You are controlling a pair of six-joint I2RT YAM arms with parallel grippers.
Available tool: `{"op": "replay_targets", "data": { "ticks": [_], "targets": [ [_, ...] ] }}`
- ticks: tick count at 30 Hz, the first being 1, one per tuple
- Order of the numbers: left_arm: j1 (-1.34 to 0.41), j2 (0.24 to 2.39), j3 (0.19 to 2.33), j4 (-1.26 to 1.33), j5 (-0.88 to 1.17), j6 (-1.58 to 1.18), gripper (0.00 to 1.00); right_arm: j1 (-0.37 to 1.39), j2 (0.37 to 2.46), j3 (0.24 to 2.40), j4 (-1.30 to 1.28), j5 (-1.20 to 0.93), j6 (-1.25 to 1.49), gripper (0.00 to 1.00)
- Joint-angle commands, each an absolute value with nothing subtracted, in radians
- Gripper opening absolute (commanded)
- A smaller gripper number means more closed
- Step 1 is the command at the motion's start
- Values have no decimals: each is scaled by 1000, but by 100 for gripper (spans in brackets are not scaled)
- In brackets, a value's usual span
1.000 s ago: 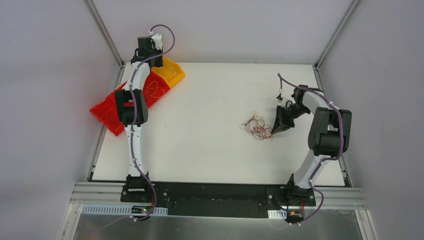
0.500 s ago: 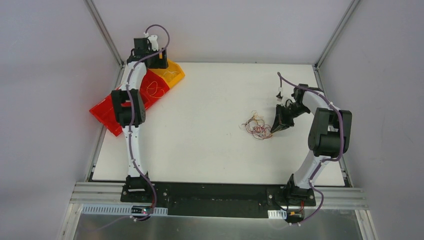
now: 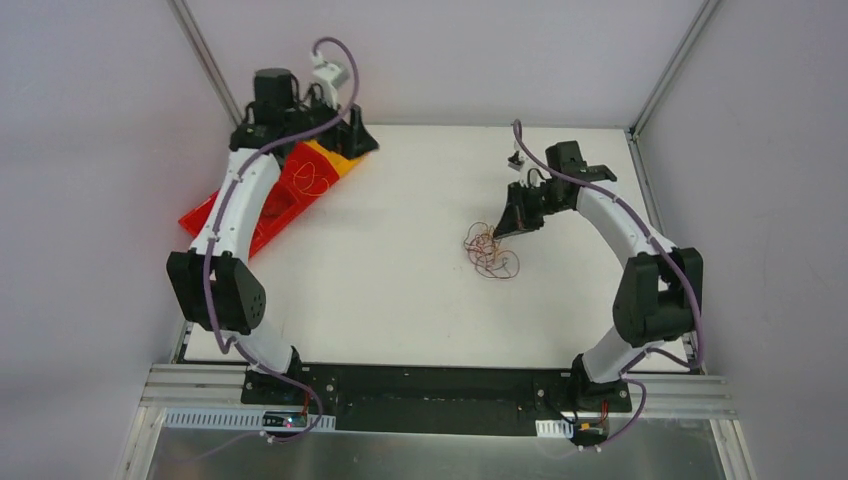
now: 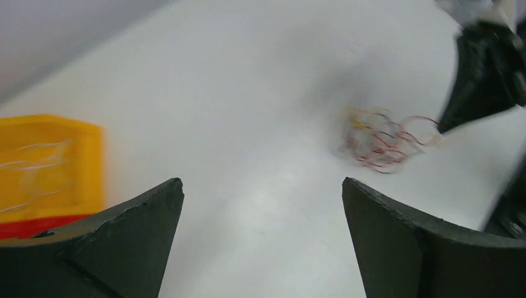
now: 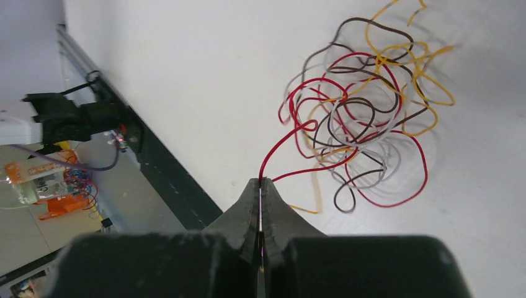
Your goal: Untangle the cables
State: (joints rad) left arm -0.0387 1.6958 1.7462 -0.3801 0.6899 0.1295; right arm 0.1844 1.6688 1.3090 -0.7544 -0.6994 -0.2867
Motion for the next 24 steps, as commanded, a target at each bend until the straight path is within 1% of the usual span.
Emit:
{"op": "replay_targets", "data": {
  "ticks": [1,3,5,7,10,12,18,21,24],
  "targets": [
    [-238,1673,1490,-424,926,74,98,210,1484,1331,-633,-846,-164,0],
    [-313,1647,1389,-345,927,14,95,209,1428,1292,-634,-839,-175,0],
    [-389,1622,1282,-248,908,4,91,206,1411,1226,-644,-788,-219,0],
    [-453,1620,1205,-173,858,25,84,200,1436,1169,-663,-722,-268,0],
    [-499,1659,1157,-35,798,6,72,180,1517,1152,-716,-697,-319,0],
    [-522,1697,1150,65,768,6,68,168,1552,1167,-727,-710,-316,0],
    [-595,1789,1161,178,721,177,63,160,1536,1157,-691,-712,-317,0],
    [-591,1855,1214,183,651,143,59,154,1530,1140,-698,-700,-323,0],
    [-586,1918,1278,163,613,77,58,149,1530,1123,-699,-681,-322,0]
  ]
}}
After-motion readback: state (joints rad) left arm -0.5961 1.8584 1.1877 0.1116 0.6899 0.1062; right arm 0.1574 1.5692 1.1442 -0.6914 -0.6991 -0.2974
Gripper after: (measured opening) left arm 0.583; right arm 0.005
